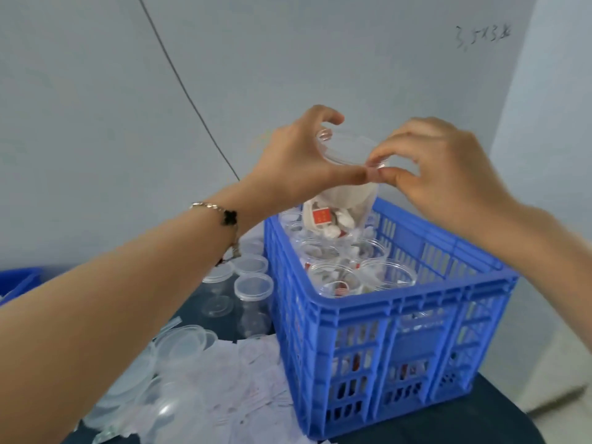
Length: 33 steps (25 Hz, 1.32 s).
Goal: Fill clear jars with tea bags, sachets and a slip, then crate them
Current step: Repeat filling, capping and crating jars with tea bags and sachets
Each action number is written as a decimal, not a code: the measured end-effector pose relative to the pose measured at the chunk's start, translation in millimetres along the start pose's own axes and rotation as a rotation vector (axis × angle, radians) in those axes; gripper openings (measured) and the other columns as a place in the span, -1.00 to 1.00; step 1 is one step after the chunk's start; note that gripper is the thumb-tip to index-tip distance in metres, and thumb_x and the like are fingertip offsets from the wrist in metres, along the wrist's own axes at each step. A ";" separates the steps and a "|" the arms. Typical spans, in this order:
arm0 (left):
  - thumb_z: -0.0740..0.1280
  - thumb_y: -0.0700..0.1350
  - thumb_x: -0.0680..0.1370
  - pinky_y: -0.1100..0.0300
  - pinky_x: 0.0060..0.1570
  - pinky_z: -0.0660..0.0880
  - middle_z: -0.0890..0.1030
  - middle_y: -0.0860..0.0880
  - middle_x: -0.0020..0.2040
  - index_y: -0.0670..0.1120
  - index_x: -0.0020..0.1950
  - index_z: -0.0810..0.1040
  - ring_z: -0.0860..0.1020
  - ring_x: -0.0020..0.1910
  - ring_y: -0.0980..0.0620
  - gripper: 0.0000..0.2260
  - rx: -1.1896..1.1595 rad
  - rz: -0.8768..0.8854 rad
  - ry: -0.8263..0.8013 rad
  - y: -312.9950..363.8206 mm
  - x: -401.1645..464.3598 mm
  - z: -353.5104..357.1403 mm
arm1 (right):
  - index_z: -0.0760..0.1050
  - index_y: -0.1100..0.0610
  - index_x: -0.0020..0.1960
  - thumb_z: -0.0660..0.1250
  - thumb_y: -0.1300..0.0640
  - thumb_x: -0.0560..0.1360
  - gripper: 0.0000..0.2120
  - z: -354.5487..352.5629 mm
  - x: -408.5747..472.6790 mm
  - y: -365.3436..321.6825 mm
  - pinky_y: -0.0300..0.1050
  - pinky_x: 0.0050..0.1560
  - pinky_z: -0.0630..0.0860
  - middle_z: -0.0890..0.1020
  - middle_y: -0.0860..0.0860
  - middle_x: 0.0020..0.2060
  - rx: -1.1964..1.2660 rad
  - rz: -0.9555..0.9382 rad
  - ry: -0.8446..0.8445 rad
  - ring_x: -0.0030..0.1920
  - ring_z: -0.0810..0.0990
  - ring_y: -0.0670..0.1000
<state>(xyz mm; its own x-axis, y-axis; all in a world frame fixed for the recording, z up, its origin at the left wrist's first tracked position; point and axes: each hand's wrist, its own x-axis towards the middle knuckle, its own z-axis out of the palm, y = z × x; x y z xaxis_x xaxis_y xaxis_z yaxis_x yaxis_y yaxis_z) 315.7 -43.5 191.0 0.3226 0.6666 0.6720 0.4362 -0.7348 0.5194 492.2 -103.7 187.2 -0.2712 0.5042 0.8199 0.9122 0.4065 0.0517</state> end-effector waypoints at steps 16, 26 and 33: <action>0.46 0.12 0.43 0.16 -0.04 0.39 0.52 -0.15 0.08 -0.22 -0.02 0.57 0.49 -0.01 -0.07 -0.59 0.252 0.241 -0.393 -0.2 81.4 126.1 | 0.63 0.19 -0.13 0.45 0.29 0.38 -0.92 5.4 -33.2 112.9 -0.11 -0.15 0.35 0.59 0.10 -0.21 -0.292 0.102 -0.161 -0.09 0.52 0.19; 0.16 0.32 0.53 0.01 0.14 0.30 0.51 -0.03 0.17 -0.04 0.13 0.59 0.40 0.25 -0.05 -0.51 0.878 0.263 -0.411 -73.2 113.2 170.9 | 0.53 0.17 0.08 0.26 0.31 0.46 -0.79 108.0 -9.1 157.5 -0.13 0.04 0.30 0.54 0.12 -0.03 -0.333 0.064 -0.412 0.06 0.44 0.14; 0.14 0.41 0.49 0.16 -0.14 0.27 0.42 0.02 -0.28 -0.04 -0.36 0.25 0.41 -0.20 -0.01 -0.47 0.965 0.075 -0.511 -104.5 103.8 222.1 | 0.52 0.19 0.05 0.19 0.30 0.50 -0.80 157.5 -28.5 171.7 -0.02 0.00 0.39 0.56 0.14 0.03 -0.333 0.217 -0.653 0.08 0.51 0.16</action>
<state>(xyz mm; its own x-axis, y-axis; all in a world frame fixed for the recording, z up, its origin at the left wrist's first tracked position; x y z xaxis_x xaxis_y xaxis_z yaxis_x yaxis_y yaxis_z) 490.1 130.4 89.2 0.5891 0.7615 0.2704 0.8036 -0.5167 -0.2954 608.1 71.7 82.9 -0.1073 0.9369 0.3328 0.9822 0.0480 0.1817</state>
